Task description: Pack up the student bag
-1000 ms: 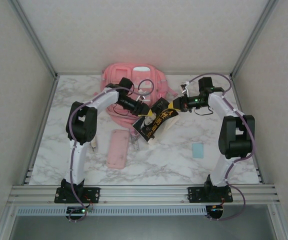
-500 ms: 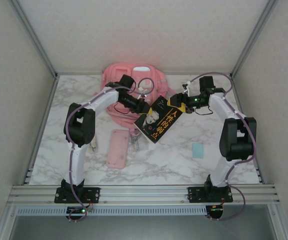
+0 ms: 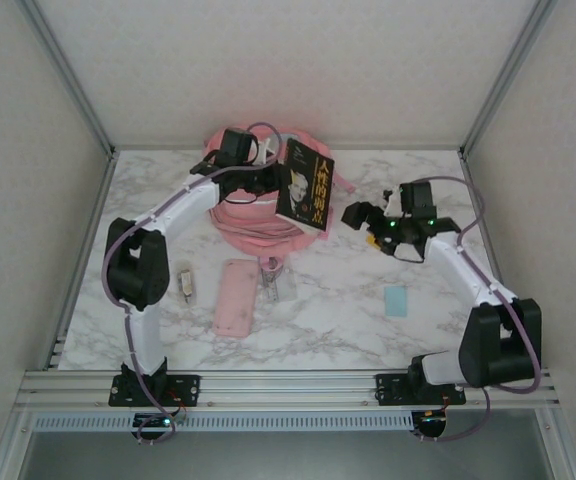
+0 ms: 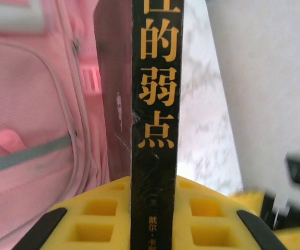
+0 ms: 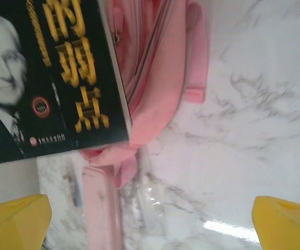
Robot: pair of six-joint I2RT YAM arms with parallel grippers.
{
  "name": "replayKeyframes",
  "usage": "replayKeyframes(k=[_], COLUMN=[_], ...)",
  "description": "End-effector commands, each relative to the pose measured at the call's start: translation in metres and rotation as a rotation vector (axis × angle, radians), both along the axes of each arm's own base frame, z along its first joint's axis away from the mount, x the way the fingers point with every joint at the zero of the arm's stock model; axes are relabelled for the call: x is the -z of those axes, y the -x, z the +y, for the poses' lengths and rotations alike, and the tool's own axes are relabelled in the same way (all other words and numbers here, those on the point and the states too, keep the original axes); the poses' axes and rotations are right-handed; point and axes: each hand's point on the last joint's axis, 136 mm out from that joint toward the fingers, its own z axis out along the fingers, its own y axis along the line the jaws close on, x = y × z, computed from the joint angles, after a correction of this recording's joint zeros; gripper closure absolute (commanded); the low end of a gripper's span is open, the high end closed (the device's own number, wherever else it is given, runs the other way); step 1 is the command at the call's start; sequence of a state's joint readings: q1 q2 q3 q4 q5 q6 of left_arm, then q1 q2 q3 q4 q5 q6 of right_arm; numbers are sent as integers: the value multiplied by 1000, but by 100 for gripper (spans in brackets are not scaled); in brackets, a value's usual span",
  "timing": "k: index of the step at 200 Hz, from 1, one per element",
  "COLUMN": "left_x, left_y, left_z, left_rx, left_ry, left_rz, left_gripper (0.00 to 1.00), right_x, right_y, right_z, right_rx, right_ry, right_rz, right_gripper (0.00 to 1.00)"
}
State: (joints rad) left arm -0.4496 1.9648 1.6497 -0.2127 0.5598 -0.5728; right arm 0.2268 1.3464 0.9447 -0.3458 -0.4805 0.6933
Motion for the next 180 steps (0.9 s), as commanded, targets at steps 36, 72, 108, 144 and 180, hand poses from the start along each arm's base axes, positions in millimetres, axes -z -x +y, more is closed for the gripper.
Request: replayKeyframes(k=[36,72,108,144,180], left_x=[-50,-60,-75,-78,-71], left_y=[-30,-9,9,17,24], left_z=[5,-4,-1,2,3], left_rx=[-417,-500,-550,-563,-559], left_ry=[352,409,447,494,516], left_rz=[-127,-167,-211,-204,-162], left_gripper=[100,100,100,100,100], right_x=[-39,-53,-51,-49,-53], right_y=[-17,-26,-36,-43,-56], right_z=[51,85,106,108,96], right_rx=[280,292,315,350,404], right_ry=[-329,-454,-598,-625,-631], right_rz=[-123,-138,-110,-121,-181], right_gripper=[1,1,1,1,25])
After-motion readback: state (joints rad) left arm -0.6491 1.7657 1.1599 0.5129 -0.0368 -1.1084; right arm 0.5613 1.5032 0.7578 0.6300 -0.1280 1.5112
